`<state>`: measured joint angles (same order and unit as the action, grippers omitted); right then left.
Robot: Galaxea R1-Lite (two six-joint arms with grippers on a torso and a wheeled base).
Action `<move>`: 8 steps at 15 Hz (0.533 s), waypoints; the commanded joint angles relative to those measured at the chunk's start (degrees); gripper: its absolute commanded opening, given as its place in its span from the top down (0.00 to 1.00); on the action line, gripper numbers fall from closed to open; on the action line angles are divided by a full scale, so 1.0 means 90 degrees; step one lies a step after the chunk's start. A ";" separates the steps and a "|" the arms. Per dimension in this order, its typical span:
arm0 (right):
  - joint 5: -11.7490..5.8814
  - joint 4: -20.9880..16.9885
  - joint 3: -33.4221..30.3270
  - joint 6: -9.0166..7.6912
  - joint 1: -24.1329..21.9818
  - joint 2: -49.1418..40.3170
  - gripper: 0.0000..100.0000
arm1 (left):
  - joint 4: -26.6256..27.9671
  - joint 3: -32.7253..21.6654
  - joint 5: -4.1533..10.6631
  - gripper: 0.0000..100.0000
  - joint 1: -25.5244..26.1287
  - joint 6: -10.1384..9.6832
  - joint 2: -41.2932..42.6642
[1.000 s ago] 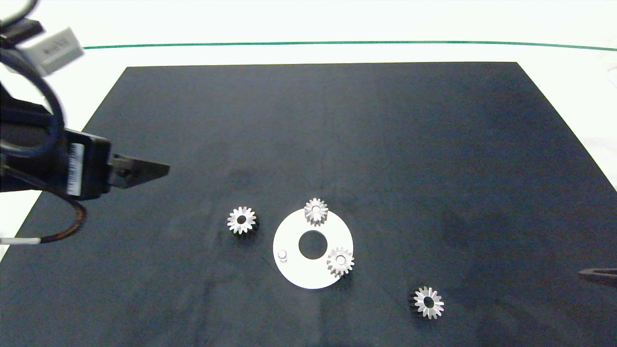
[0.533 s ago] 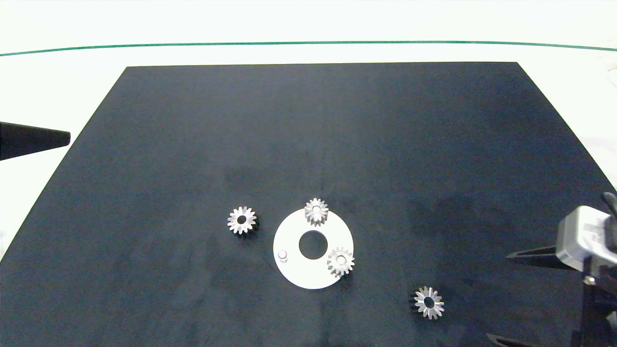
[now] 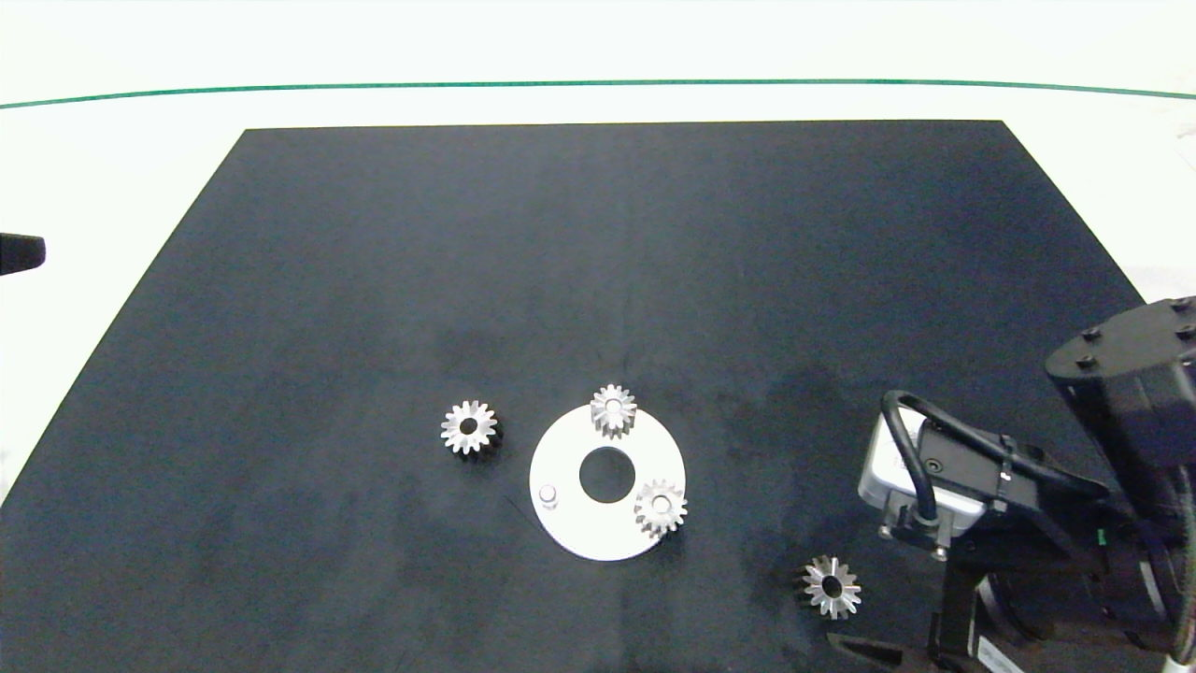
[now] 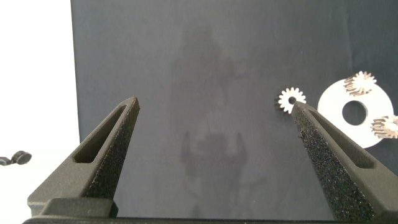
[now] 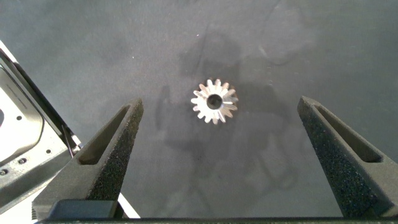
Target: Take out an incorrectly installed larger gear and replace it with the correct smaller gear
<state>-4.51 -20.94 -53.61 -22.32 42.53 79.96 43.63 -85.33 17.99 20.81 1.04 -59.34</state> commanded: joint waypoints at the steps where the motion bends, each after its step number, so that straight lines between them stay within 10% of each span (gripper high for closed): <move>1: -0.0095 -0.0017 -0.0019 -0.0020 0.0010 0.0393 0.00 | 0.0035 -0.0040 0.0012 0.00 -0.0027 0.0012 0.0129; 3: -0.0446 -0.0017 0.0000 -0.0020 0.0059 0.0598 0.00 | 0.0055 -0.0030 0.0012 0.00 -0.0086 0.0041 0.0139; 8: -0.0485 -0.0007 0.0108 -0.0010 0.0147 0.0706 0.00 | 0.0103 0.0009 0.0012 0.00 -0.0076 0.0129 0.0227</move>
<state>-8.95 -20.86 -52.83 -22.32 43.76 85.75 44.31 -85.38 17.99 20.11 2.26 -57.41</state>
